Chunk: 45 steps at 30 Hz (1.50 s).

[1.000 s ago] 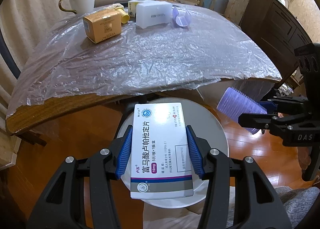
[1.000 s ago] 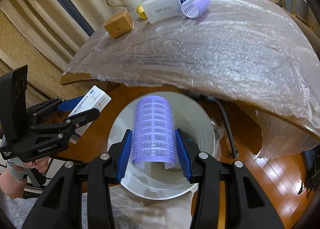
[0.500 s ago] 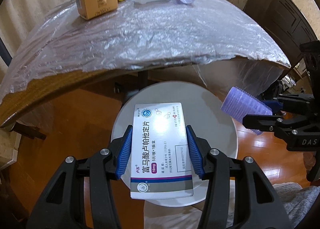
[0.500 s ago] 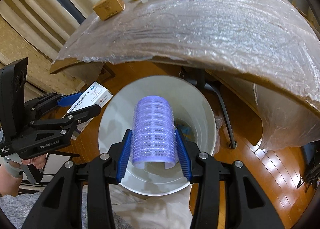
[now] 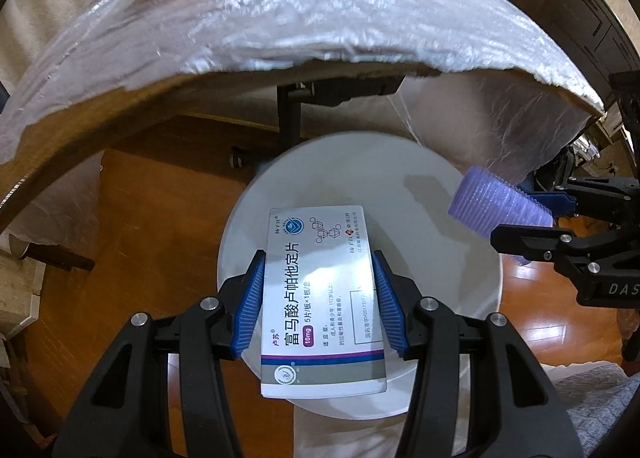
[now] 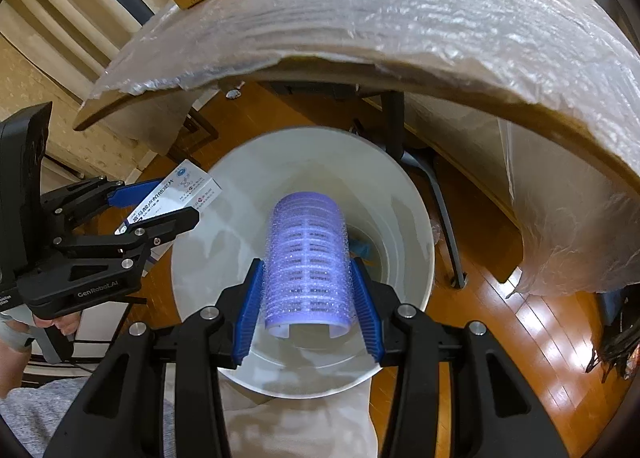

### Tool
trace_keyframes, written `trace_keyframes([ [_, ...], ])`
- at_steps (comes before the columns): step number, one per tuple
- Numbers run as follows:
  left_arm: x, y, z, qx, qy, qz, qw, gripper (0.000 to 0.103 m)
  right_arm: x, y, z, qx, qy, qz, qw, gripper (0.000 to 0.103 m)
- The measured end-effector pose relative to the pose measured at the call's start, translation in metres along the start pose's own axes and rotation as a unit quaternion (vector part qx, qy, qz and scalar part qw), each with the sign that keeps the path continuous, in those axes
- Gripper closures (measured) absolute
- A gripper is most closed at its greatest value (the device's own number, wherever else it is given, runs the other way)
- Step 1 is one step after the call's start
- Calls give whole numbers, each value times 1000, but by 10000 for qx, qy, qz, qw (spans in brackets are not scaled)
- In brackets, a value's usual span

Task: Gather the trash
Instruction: 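Lower the medicine box into the bin with the left tool while the right tool lowers the roller, then open both tools over the bin and move them back over the table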

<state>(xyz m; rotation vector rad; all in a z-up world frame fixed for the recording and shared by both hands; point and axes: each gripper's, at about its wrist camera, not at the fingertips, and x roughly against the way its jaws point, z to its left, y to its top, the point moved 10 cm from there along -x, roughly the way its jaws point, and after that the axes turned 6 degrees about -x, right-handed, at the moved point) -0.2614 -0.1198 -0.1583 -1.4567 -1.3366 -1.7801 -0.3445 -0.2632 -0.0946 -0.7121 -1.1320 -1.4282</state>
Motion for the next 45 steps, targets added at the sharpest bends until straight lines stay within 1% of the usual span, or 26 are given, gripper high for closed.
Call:
trace_keyframes([
  [13,-44,-8,0,-152,73,408,9990,51,-32,-9,-15,-71,-178,281,9994,60],
  [19,-53,-13,3,-200,111,484,9986,51,-42,-11,-20,-118,-225,348,9991,60],
  [21,-53,-14,3,-206,63,466,9987,50,-43,-11,-23,-128,-284,312,9990,59],
  [22,-52,-12,2,-224,19,377,9990,48,-42,-9,-23,-138,-288,277,9991,52],
  [23,-50,-10,1,-233,59,342,9991,29,-38,-8,-24,-187,-295,187,9992,35],
  [24,-51,-8,3,-232,145,292,9992,14,-33,-7,-23,-240,-291,90,9992,29],
  [25,-48,-8,6,-222,177,229,9993,13,-30,-6,-24,-285,-264,17,9992,24],
  [27,-44,-8,7,-177,111,193,9996,13,-23,-5,-25,-333,-227,-34,9992,24],
  [32,-28,-11,9,-133,161,91,9997,13,2,-6,-26,-310,-254,-231,9989,24],
  [34,-11,-10,11,-126,170,-34,9998,13,22,-6,-22,-210,-250,-392,9987,24],
  [37,24,-1,10,-93,137,-342,9993,13,57,0,-11,-24,-231,-784,9967,24],
  [39,56,13,4,-27,-96,-689,9976,13,80,8,1,159,-160,-1066,9940,24],
  [40,78,23,1,-21,-246,-951,9952,13,94,14,9,291,-150,-1273,9913,24],
  [41,98,33,-2,-54,-347,-1218,9919,13,105,21,16,403,-135,-1476,9881,19],
  [42,115,42,-3,-99,-374,-1469,9884,5,113,28,22,464,-141,-1633,9854,15],
  [43,134,53,-1,-166,-264,-1786,9834,2,122,39,28,529,-164,-1885,9805,8],
  [44,151,65,5,-230,-21,-2110,9772,2,129,48,32,570,-166,-2104,9758,5],
  [45,161,75,13,-260,259,-2321,9720,2,134,60,36,610,-167,-2316,9707,4],
])
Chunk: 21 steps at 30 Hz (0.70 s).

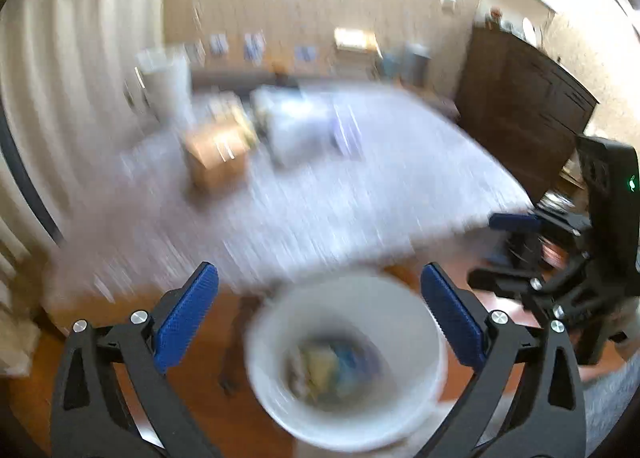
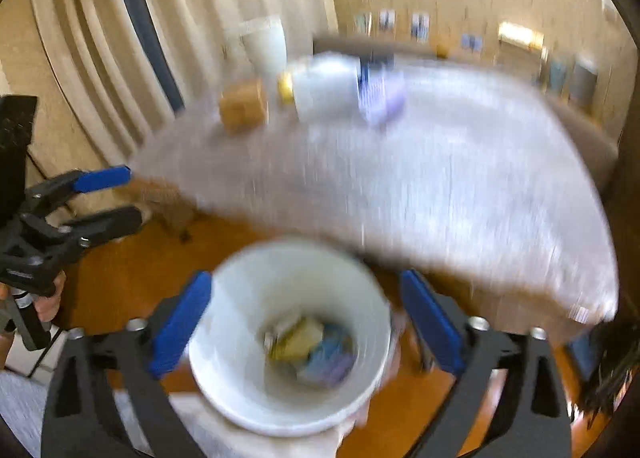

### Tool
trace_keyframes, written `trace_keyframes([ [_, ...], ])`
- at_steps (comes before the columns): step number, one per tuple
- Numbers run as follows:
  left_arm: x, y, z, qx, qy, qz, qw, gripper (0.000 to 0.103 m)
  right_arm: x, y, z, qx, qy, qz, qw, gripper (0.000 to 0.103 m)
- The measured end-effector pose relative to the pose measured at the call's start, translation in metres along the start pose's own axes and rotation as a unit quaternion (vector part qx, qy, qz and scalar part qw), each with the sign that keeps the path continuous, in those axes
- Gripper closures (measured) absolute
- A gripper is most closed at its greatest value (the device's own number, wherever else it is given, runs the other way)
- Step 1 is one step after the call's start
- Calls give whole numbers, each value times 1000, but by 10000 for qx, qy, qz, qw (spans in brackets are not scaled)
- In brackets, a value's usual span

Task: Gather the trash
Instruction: 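Open both tools over the bin and move them back over the table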

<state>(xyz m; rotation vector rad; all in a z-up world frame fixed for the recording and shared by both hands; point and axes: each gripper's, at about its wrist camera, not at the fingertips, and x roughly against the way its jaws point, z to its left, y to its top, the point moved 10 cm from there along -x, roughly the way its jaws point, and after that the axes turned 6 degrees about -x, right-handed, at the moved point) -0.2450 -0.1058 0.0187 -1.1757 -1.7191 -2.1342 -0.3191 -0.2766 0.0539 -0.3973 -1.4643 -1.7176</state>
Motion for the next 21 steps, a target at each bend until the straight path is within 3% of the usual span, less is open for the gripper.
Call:
trace_keyframes([
  [3,-9,22,31,-23,578,-101,9983,2,-20,32,0,156,-245,-213,9994,4],
  [6,-30,35,66,346,870,37,9956,2,-48,57,-9,170,-481,-269,9983,4],
  [9,-56,44,92,938,621,314,9932,2,-79,80,-15,-70,-302,-127,9994,4],
  [12,-80,48,102,1344,340,572,9887,2,-110,89,-16,-234,-265,281,9990,4],
  [15,-96,50,102,1280,246,628,9895,2,-131,96,-10,-135,-291,405,9987,4],
  [18,-111,53,106,1066,463,694,9908,2,-154,104,-9,-247,-157,617,9977,4],
  [21,-128,57,112,1087,393,724,9907,2,-172,109,-11,-303,-212,739,9966,4],
])
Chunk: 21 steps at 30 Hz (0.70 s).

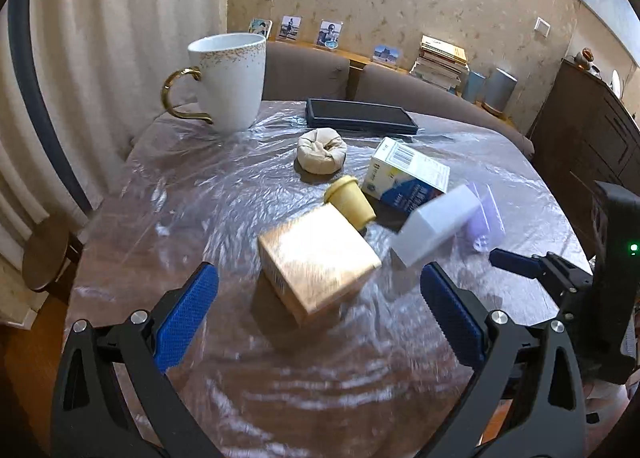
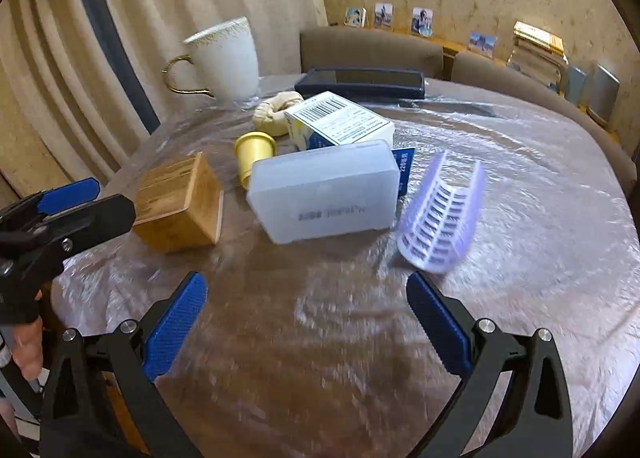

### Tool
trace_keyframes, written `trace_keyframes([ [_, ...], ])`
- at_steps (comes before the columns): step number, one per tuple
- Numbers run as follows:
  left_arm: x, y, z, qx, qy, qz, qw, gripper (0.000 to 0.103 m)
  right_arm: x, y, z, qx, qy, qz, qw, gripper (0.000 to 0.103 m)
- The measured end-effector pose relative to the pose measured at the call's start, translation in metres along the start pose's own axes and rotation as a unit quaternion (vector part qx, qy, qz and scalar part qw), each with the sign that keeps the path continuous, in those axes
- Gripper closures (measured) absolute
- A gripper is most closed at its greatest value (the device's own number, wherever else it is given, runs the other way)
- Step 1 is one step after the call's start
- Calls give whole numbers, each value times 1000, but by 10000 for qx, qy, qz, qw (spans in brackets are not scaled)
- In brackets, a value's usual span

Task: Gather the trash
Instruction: 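Open both tools over the bin and move them back over the table, then grasp the gold cosmetic box with the left tool while the right tool grasps the white plastic box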

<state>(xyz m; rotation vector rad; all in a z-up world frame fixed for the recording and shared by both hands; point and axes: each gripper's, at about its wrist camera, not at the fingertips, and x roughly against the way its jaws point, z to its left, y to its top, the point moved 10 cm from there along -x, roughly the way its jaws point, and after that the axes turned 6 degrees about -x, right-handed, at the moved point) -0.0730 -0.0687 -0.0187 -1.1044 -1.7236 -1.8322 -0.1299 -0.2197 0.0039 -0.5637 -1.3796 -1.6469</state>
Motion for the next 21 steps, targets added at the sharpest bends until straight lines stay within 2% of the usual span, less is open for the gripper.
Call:
trace_keyframes([
  [9,-28,3,8,-106,155,191,9996,2,-25,18,4,118,-82,67,9999,4],
  [13,-31,2,19,-125,308,236,9992,2,-21,22,-12,245,-510,-82,9984,5],
  [17,-31,3,27,-159,457,213,9986,2,-17,26,-45,38,-1035,-212,9944,5],
  [19,-29,4,31,-169,557,191,9981,2,-13,27,-52,-163,-926,-252,9952,5],
  [21,-28,4,31,-172,567,180,9981,2,-7,25,-45,-225,-476,-260,9983,5],
])
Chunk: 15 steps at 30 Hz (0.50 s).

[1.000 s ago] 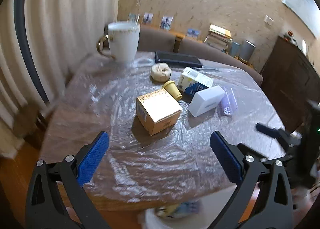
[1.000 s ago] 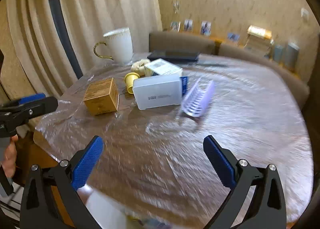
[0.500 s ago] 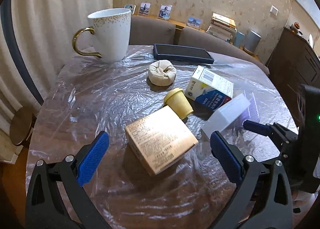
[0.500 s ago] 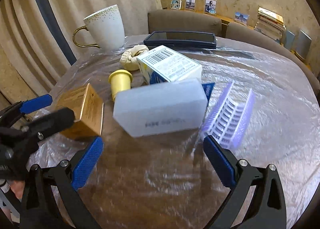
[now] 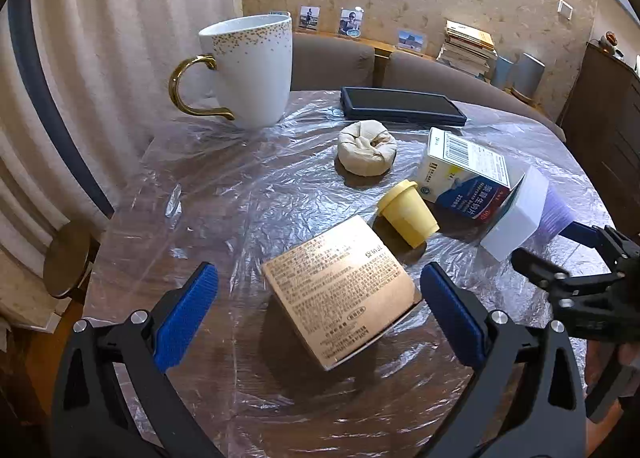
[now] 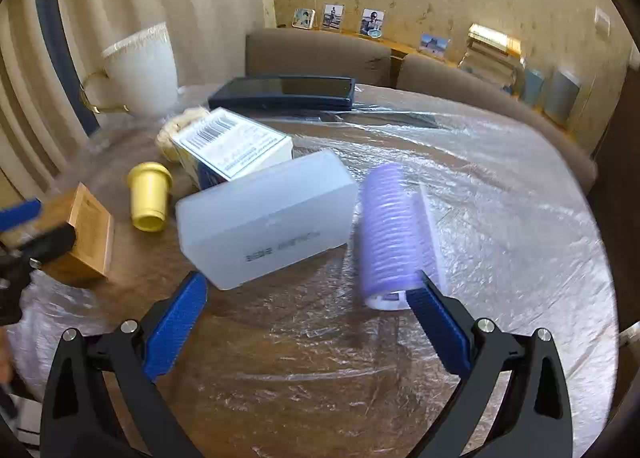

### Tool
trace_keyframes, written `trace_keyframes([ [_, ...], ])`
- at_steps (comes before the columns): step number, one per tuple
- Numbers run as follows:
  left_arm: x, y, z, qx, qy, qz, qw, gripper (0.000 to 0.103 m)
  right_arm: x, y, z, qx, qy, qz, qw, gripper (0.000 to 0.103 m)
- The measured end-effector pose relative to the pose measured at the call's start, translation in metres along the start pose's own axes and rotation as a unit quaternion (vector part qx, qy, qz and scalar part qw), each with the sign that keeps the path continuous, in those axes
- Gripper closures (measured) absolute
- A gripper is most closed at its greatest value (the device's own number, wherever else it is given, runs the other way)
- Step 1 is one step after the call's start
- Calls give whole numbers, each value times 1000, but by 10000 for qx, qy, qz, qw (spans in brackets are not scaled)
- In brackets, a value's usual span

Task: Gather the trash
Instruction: 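Grasp the gold cosmetic box with the left tool while the right tool grasps the white plastic box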

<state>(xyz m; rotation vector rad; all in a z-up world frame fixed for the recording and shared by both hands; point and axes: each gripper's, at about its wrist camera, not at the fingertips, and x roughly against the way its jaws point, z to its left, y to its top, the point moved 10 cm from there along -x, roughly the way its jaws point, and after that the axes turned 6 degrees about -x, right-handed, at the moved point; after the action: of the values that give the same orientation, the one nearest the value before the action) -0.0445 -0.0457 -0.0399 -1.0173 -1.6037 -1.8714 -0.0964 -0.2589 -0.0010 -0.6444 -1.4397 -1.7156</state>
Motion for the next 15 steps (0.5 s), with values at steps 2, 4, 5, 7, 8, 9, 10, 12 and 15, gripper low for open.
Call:
trace_keyframes([
  [2,1,0,-2,-11,-38,-25,10000,2,5,-2,15,201,351,-58,9992,5],
  [4,3,0,-3,-56,-17,-84,9999,2,7,-3,29,493,468,-125,9976,5],
  [5,3,1,-3,-83,-1,-110,9999,2,6,-2,35,629,447,-146,9969,5],
  [7,2,1,-2,-107,19,-106,9999,2,3,-1,43,731,497,-121,9960,5],
  [8,2,2,-1,-101,17,-106,9999,2,0,0,46,691,547,-66,9961,7],
  [9,1,2,0,-93,30,-110,9999,2,-3,1,48,636,567,-19,9964,8],
  [10,0,2,2,-87,49,-112,9999,2,-7,3,47,501,561,55,9972,10],
  [12,-2,2,5,-54,93,-113,9999,2,-13,9,43,150,547,120,9983,10],
  [15,-3,2,8,0,114,-143,9998,2,-20,16,37,-312,539,124,9980,11],
])
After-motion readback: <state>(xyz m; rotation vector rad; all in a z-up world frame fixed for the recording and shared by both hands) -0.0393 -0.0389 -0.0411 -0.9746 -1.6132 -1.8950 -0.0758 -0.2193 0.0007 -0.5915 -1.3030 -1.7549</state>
